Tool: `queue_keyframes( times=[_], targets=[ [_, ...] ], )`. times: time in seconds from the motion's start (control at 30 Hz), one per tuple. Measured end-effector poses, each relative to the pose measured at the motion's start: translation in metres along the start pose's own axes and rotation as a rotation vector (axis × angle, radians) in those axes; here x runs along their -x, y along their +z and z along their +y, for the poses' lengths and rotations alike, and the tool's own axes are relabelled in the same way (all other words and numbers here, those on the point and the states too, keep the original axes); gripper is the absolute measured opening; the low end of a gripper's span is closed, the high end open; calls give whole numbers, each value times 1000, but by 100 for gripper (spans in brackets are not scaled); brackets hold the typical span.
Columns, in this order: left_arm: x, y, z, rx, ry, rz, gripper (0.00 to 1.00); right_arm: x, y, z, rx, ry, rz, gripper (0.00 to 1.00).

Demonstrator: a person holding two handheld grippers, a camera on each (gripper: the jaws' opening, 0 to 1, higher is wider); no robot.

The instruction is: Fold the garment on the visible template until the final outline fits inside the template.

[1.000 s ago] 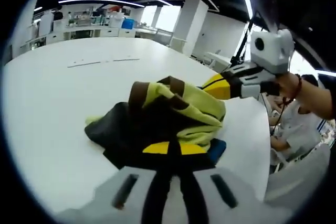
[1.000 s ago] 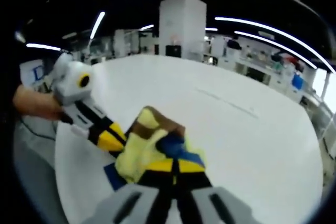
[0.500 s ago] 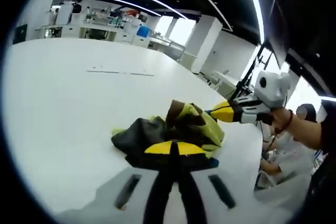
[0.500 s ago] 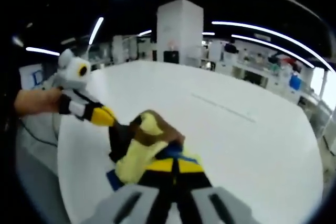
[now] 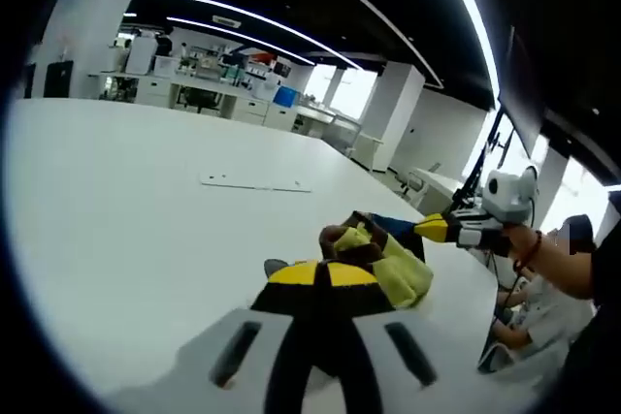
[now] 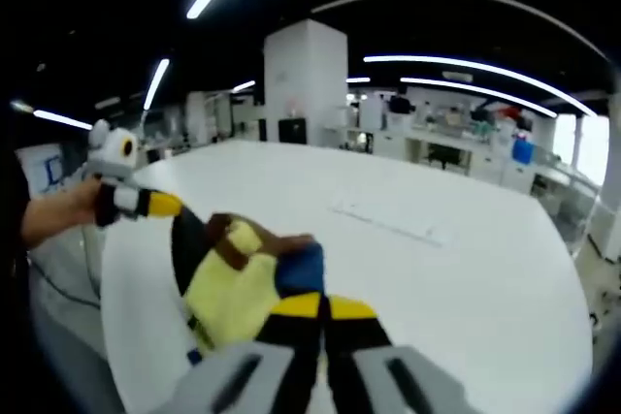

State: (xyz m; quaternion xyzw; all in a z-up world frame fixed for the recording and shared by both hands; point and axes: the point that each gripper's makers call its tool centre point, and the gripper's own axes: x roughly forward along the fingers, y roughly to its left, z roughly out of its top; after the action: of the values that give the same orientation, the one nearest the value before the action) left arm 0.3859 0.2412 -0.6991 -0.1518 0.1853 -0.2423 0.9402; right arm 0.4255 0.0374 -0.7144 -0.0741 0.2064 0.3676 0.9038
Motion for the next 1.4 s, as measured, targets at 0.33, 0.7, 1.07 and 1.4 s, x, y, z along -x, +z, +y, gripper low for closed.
queue_keyframes(
  times=[0.33,0.7,1.07,1.4],
  targets=[
    [-6,17,31,44,51,-37,0,-18,14,-22,-15,-34,-2,0],
    [-8,40,68,129,106,-113,0,-47,21,-60,-117,-109,-24,0],
    [-20,28,108,147,194,-89,0,-83,10,-86,-241,-173,-13,0],
    [-34,-4,138,167,256,13,0,-112,-23,-107,-337,-211,60,0]
  ],
)
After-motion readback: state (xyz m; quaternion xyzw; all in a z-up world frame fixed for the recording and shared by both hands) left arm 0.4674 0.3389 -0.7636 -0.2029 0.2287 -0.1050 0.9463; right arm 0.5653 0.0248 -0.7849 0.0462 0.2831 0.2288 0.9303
